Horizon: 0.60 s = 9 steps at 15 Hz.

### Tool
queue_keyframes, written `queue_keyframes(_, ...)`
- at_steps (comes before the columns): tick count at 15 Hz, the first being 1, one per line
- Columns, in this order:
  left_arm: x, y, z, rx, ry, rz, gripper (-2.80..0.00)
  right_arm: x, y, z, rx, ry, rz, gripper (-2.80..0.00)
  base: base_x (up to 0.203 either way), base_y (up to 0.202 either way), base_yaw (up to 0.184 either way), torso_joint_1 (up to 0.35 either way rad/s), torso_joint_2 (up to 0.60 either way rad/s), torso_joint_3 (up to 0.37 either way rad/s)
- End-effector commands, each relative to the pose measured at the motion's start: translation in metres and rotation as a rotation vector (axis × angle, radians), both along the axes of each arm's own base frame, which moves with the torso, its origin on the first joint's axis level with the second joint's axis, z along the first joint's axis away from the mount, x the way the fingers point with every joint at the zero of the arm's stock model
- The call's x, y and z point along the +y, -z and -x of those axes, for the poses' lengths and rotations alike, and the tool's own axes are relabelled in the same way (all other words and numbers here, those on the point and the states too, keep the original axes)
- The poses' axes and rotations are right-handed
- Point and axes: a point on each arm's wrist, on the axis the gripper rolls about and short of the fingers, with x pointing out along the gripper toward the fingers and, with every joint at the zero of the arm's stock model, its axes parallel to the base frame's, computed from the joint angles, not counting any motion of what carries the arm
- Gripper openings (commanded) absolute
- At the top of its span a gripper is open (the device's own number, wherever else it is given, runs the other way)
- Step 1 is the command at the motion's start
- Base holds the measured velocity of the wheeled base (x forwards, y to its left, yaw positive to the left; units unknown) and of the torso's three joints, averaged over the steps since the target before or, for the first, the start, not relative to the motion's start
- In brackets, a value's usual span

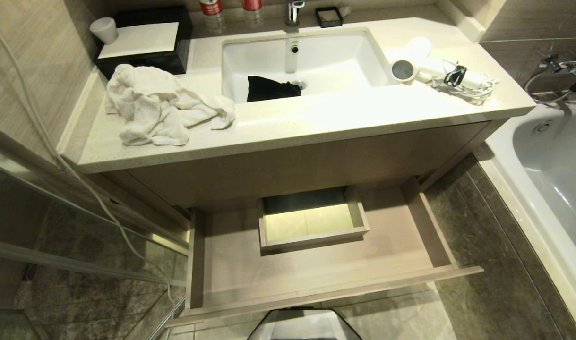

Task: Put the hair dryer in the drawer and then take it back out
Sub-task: Pick up the hairdryer

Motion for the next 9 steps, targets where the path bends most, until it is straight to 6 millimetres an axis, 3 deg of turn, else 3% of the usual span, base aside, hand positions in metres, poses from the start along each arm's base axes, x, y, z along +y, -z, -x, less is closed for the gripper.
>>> queue_keyframes(1, 0.0000, 0.0004, -0.0001, 0.001, 0.000, 0.000, -2.80, 0.0000, 0.0003, 0.0001, -0.001, -0.002, 0.004, -2.80, 0.000, 0.000, 0.000, 0.000, 0.00, 0.000)
queue_keyframes(9, 0.0000, 0.0002, -0.0001, 0.001, 0.000, 0.000, -2.80, -0.0001, 0.0003, 0.0001, -0.001, 0.004, 0.004, -2.80, 0.000, 0.000, 0.000, 0.000, 0.00, 0.000)
